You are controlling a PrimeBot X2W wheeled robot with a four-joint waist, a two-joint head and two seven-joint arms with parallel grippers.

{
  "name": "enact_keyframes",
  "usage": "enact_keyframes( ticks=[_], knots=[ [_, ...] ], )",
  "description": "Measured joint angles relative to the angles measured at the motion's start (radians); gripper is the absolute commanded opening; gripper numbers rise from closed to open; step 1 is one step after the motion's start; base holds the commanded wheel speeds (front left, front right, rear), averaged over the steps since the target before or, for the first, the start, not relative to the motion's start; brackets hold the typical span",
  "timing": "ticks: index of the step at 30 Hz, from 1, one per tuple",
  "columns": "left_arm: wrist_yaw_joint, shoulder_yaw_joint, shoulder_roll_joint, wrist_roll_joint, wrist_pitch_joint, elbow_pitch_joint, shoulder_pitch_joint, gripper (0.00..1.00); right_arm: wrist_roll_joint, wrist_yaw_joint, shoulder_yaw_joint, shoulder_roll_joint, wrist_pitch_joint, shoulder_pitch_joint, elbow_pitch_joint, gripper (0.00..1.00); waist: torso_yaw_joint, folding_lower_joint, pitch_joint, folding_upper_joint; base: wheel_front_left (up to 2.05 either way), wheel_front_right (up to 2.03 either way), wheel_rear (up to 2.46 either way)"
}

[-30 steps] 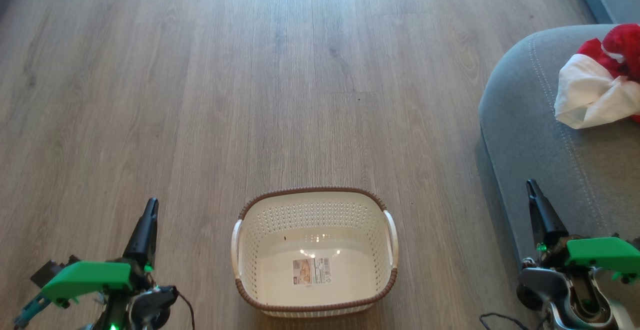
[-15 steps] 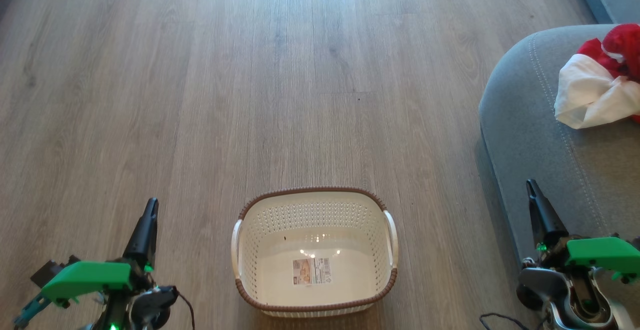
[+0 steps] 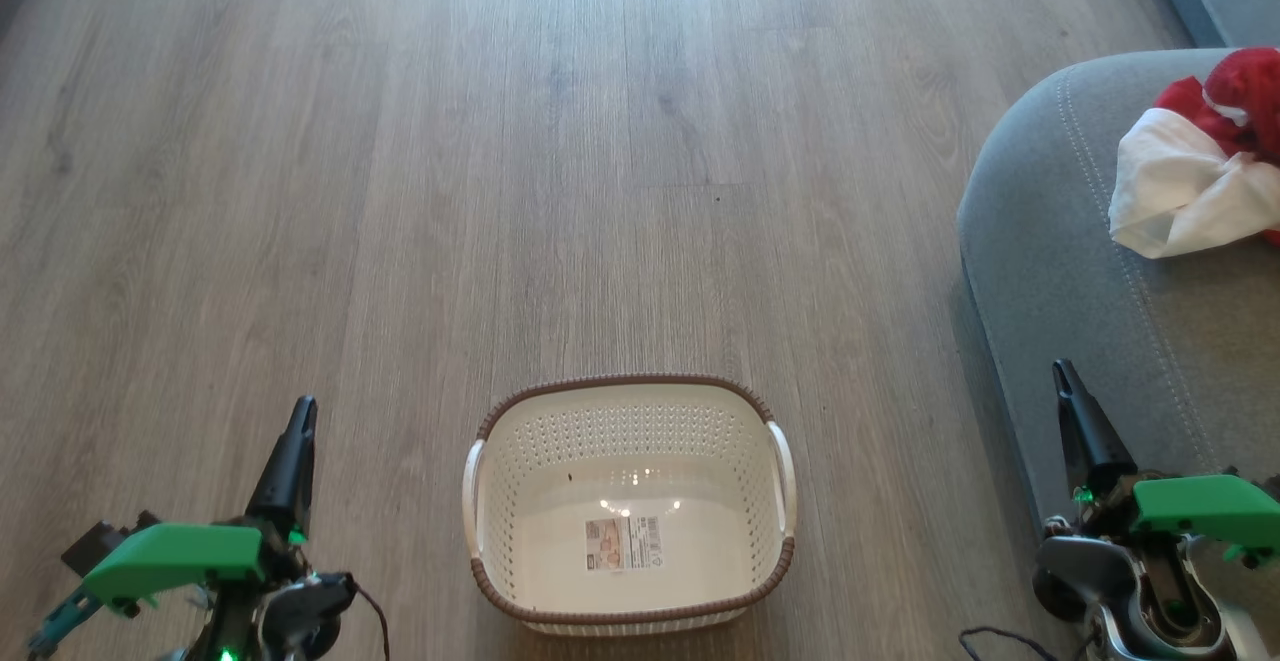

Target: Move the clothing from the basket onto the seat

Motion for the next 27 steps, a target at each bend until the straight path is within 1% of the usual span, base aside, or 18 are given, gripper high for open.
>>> enact_keyframes(
  ticks=[27],
  knots=[
    [0.000, 0.000, 0.000, 0.000, 0.000, 0.000, 0.000, 0.00, 0.000, 0.000, 0.000, 0.000, 0.000, 0.000, 0.000, 0.00, 0.000, 0.0000, 0.000, 0.0000, 0.00, 0.00, 0.00]
  ],
)
